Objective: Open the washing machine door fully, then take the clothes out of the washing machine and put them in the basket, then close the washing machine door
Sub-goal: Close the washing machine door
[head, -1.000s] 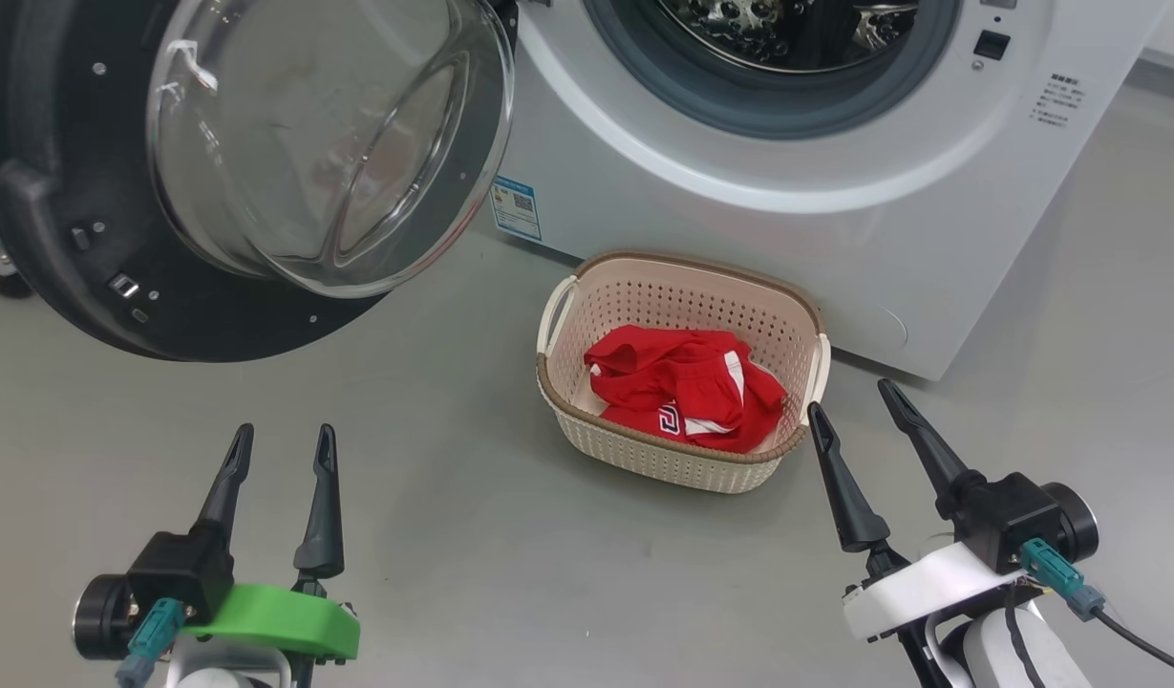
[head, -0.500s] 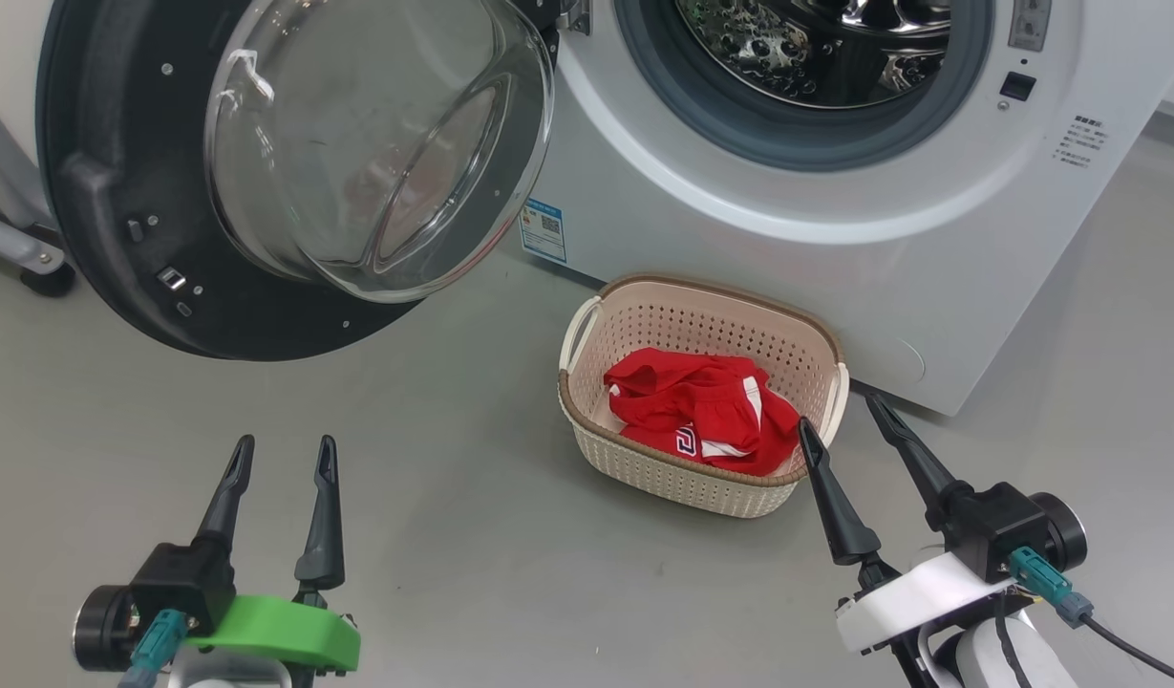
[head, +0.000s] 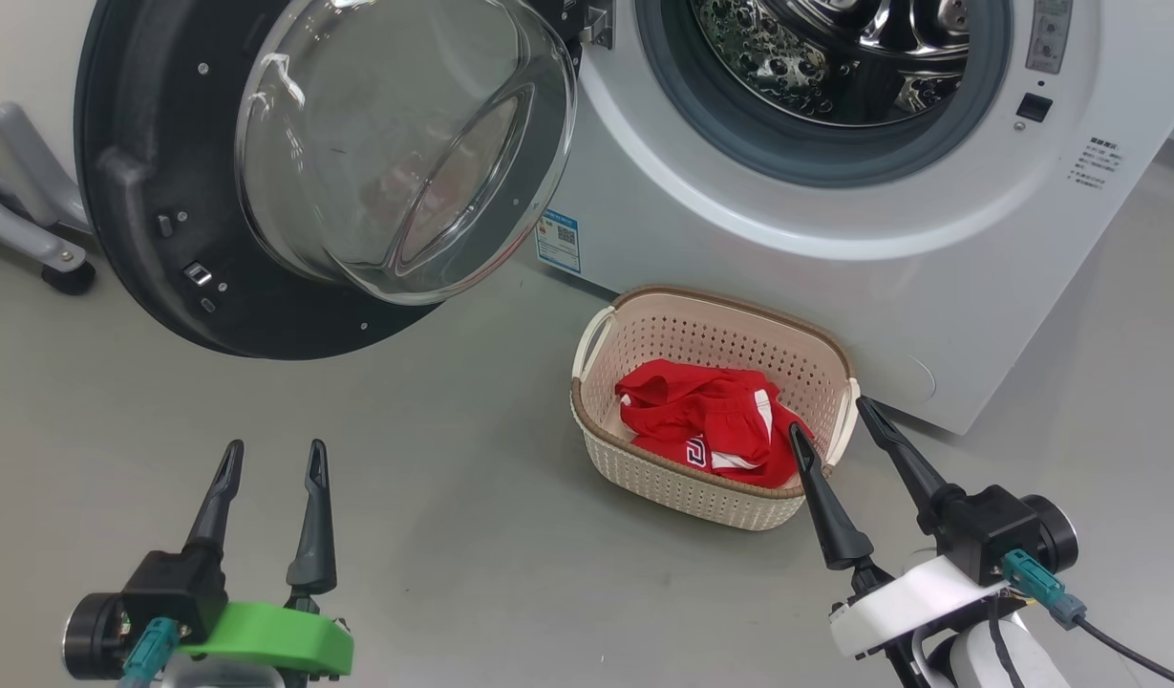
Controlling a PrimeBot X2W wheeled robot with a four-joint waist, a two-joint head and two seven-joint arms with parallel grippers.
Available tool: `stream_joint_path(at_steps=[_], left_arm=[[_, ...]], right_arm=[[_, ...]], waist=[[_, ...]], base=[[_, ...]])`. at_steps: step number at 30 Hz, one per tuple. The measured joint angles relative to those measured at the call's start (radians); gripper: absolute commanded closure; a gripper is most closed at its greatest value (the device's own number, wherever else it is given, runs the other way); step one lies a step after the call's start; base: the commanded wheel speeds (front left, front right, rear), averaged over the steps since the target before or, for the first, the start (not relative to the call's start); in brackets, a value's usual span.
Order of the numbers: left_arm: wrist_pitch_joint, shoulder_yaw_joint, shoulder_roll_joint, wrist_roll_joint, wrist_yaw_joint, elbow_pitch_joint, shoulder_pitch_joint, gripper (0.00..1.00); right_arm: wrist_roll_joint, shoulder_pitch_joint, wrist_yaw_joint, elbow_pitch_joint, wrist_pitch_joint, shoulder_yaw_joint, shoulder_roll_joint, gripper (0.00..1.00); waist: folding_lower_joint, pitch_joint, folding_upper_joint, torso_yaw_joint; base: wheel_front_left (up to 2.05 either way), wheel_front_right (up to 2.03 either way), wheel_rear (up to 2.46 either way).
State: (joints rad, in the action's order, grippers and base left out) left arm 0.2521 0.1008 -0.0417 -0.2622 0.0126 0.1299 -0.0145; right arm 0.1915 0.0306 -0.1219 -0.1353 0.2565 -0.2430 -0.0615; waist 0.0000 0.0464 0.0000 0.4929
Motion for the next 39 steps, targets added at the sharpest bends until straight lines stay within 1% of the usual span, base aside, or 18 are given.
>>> stream_joint_path(at_steps=[17,39], left_arm=[[0.0,-0.005,0.0,0.0,0.0,-0.011,0.014,0.0],[0.0,-0.014,0.0,0.0,0.0,-0.02,0.019,0.0]], right_arm=[[0.002,-0.001,0.0,0.0,0.0,0.0,0.001,0.0],[0.002,-0.004,0.0,0.0,0.0,0.0,0.004,0.0]], waist=[[0.0,-0.011,0.0,0.013],[0.0,-0.008,0.0,0.005]], base=[[0.0,0.0,0.0],[0.0,0.0,0.0]])
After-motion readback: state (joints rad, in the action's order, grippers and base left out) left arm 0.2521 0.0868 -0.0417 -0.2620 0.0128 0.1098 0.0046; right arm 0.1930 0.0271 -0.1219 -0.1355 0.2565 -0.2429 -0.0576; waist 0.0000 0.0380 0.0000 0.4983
